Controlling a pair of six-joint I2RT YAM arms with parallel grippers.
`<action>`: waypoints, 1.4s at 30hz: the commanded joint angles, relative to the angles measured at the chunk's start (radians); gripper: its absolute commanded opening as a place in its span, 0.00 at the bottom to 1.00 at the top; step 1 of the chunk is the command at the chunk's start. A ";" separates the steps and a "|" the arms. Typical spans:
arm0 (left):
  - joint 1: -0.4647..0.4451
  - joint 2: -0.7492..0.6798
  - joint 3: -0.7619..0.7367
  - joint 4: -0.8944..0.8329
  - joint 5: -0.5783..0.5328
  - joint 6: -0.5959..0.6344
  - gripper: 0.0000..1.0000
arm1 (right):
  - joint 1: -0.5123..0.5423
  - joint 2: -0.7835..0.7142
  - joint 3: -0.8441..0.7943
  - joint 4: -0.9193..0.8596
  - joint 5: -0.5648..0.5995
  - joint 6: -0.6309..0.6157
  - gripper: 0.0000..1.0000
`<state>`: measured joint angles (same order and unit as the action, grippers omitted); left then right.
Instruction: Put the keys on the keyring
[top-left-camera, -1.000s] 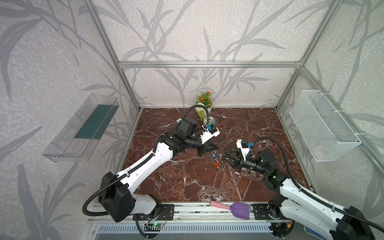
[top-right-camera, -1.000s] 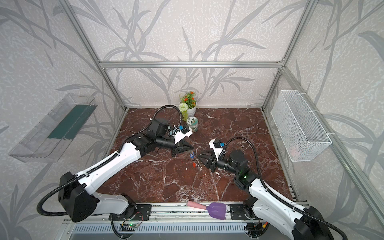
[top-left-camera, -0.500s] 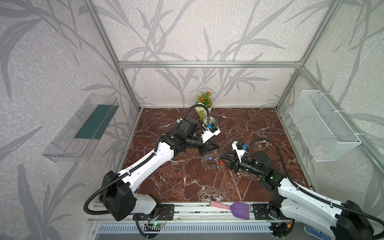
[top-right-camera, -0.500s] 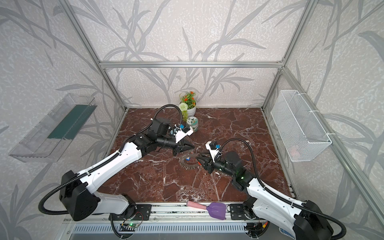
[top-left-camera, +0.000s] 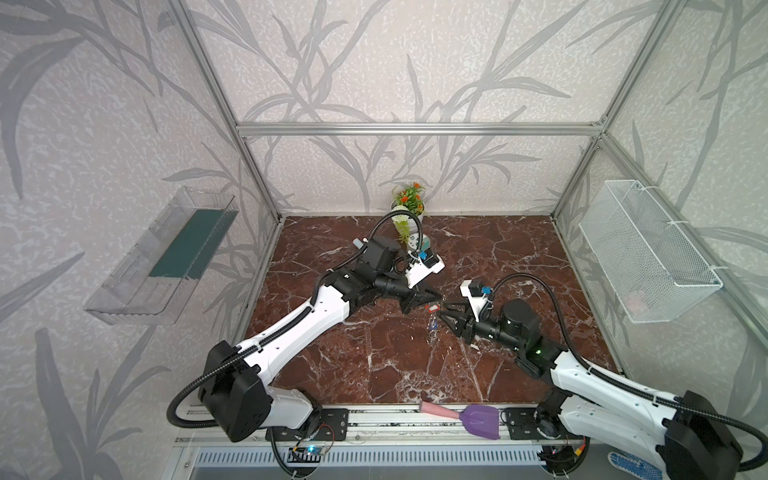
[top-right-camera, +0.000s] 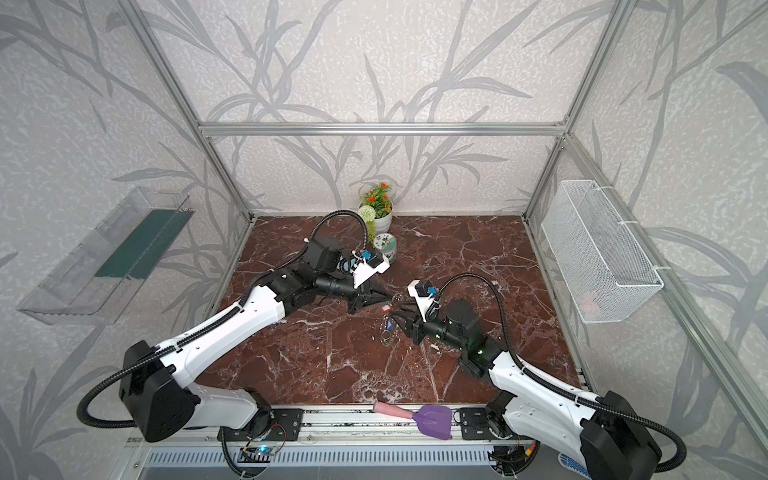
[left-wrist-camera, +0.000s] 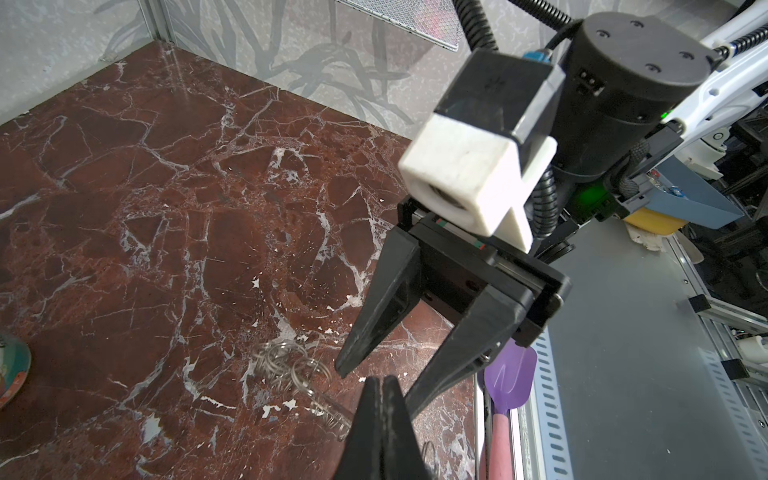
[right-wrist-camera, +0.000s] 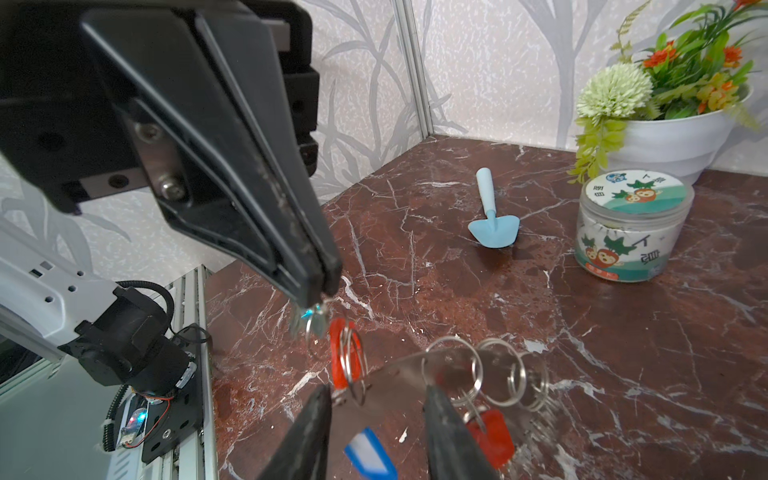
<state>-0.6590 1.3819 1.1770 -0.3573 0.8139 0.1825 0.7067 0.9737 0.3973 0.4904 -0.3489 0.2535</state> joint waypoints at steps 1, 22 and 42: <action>-0.005 -0.001 -0.002 0.040 0.026 0.002 0.00 | 0.007 0.012 0.045 0.037 -0.003 -0.031 0.38; -0.013 -0.019 -0.002 0.031 0.038 -0.004 0.00 | 0.007 0.044 0.038 0.092 -0.050 -0.084 0.11; -0.003 -0.044 -0.001 -0.001 -0.041 0.016 0.00 | 0.007 0.032 0.035 0.055 -0.065 -0.087 0.00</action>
<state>-0.6674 1.3750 1.1767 -0.3565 0.7822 0.1825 0.7090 1.0183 0.4152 0.5472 -0.4023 0.1810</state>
